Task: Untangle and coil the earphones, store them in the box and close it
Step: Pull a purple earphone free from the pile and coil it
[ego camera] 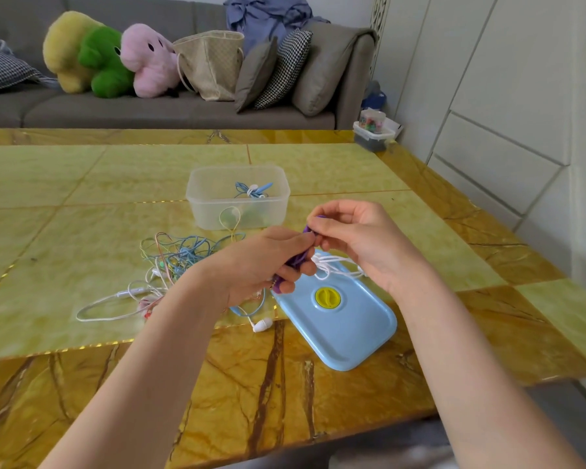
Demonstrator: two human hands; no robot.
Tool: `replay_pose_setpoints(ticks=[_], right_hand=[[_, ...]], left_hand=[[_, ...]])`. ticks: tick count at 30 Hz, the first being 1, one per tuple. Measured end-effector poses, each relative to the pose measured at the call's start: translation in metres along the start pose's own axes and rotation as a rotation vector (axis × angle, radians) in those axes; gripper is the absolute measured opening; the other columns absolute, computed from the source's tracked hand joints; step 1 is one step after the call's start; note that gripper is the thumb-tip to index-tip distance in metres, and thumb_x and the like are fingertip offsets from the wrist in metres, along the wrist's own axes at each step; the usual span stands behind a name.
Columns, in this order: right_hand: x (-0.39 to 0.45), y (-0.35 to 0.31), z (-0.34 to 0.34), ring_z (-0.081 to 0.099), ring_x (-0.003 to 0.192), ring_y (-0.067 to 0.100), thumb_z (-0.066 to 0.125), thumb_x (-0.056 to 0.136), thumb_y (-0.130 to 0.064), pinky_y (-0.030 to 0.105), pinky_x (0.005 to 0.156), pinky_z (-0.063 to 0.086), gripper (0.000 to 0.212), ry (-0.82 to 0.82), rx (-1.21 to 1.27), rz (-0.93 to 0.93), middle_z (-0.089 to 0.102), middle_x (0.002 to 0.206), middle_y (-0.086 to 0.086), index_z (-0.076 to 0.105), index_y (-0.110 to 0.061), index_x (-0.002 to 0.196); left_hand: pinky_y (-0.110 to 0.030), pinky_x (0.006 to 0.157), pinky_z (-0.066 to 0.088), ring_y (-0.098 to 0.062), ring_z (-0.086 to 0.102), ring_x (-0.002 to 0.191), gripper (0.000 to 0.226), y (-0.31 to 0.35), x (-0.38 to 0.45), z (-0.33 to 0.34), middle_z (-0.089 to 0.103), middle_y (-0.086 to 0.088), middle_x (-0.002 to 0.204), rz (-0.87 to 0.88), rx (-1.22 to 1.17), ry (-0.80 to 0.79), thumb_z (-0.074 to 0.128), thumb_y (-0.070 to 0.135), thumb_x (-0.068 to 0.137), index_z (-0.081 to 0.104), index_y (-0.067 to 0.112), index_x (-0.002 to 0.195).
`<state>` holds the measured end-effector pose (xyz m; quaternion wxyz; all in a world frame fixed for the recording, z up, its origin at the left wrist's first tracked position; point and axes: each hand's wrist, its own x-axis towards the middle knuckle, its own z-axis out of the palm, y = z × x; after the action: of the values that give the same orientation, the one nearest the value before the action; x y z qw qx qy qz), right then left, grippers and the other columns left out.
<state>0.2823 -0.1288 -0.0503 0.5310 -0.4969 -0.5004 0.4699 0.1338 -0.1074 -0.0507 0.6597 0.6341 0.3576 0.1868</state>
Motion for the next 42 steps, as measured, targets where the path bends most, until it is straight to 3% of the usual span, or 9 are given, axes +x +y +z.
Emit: replay_pose_setpoints(ticks=[3,7,10,18,25,29,35,39,42], right_hand=[[0.007,0.004,0.002,0.06,0.059,0.01,0.062,0.085,0.002,0.014,0.054,0.049,0.008,0.033,-0.148,-0.017,0.063,0.073,0.006,0.066,-0.001,0.091],[0.012,0.022,0.002,0.059,0.084,0.017,0.066,0.083,-0.014,0.017,0.058,0.037,0.016,-0.002,-1.032,-0.051,0.056,0.088,-0.001,0.068,-0.014,0.1],[0.01,0.041,0.005,0.049,0.101,0.02,0.065,0.082,-0.012,0.024,0.075,0.037,0.026,-0.136,-1.263,0.006,0.04,0.1,-0.001,0.063,-0.018,0.107],[0.014,0.051,0.0,0.055,0.093,0.03,0.054,0.087,-0.009,0.042,0.077,0.05,0.013,0.135,-1.212,-0.032,0.052,0.097,0.009,0.066,-0.012,0.089],[0.009,0.044,-0.007,0.061,0.078,0.031,0.051,0.085,0.0,0.04,0.071,0.048,0.017,0.242,-1.09,-0.2,0.067,0.084,0.015,0.068,0.002,0.087],[0.005,0.039,-0.006,0.062,0.058,0.012,0.056,0.086,0.002,0.01,0.056,0.048,0.015,0.391,-0.756,-0.141,0.063,0.073,0.002,0.07,-0.005,0.085],[0.002,0.042,-0.015,0.066,0.066,0.02,0.06,0.083,-0.002,0.036,0.067,0.057,0.013,0.342,-0.749,-0.036,0.066,0.073,0.002,0.071,-0.008,0.087],[0.0,0.042,-0.019,0.055,0.038,0.002,0.06,0.084,0.001,0.017,0.049,0.05,0.014,0.226,-0.76,-0.01,0.06,0.058,-0.004,0.072,-0.006,0.087],[0.001,0.042,-0.025,0.052,0.036,-0.004,0.058,0.085,0.002,0.01,0.042,0.043,0.017,0.217,-0.75,0.0,0.061,0.062,0.002,0.073,-0.006,0.087]], left_hand=[[-0.015,0.037,0.024,-0.004,0.031,0.036,0.031,-0.007,-0.002,-0.006,0.044,0.009,0.047,-0.019,0.001,0.127,0.034,0.019,0.102,0.045,0.013,0.073],[-0.016,0.035,0.023,-0.004,0.044,0.032,0.034,-0.014,-0.007,-0.015,0.055,0.007,0.043,-0.037,0.054,0.3,0.032,0.01,0.102,0.046,0.007,0.071],[-0.016,0.034,0.023,-0.003,0.046,0.029,0.032,-0.015,-0.007,-0.012,0.054,0.001,0.048,-0.065,0.055,0.343,0.031,0.009,0.102,0.045,0.006,0.073],[-0.016,0.036,0.024,-0.015,0.043,0.04,0.035,-0.028,0.013,0.002,0.049,0.004,0.043,-0.091,0.021,0.43,0.031,0.013,0.101,0.043,0.011,0.068],[-0.018,0.043,0.042,-0.018,0.064,0.069,0.033,-0.027,0.023,0.022,0.066,-0.01,0.091,-0.108,-0.276,0.367,0.032,0.017,0.102,0.045,0.01,0.072],[-0.019,0.042,0.045,-0.018,0.064,0.066,0.034,-0.027,0.026,0.024,0.065,-0.013,0.085,-0.089,-0.363,0.372,0.033,0.018,0.103,0.046,0.008,0.073],[-0.027,0.049,0.038,-0.021,0.052,0.062,0.034,-0.03,0.032,0.027,0.056,-0.013,0.074,-0.048,-0.449,0.413,0.032,0.017,0.102,0.048,0.008,0.073],[-0.029,0.053,0.035,-0.02,0.05,0.063,0.03,-0.033,0.036,0.027,0.062,-0.007,0.056,-0.081,-0.57,0.448,0.033,0.016,0.102,0.049,0.008,0.078],[-0.022,0.044,0.035,-0.016,0.043,0.057,0.032,-0.037,0.039,0.028,0.053,-0.008,0.065,-0.107,-0.634,0.431,0.032,0.015,0.102,0.049,0.008,0.076]])
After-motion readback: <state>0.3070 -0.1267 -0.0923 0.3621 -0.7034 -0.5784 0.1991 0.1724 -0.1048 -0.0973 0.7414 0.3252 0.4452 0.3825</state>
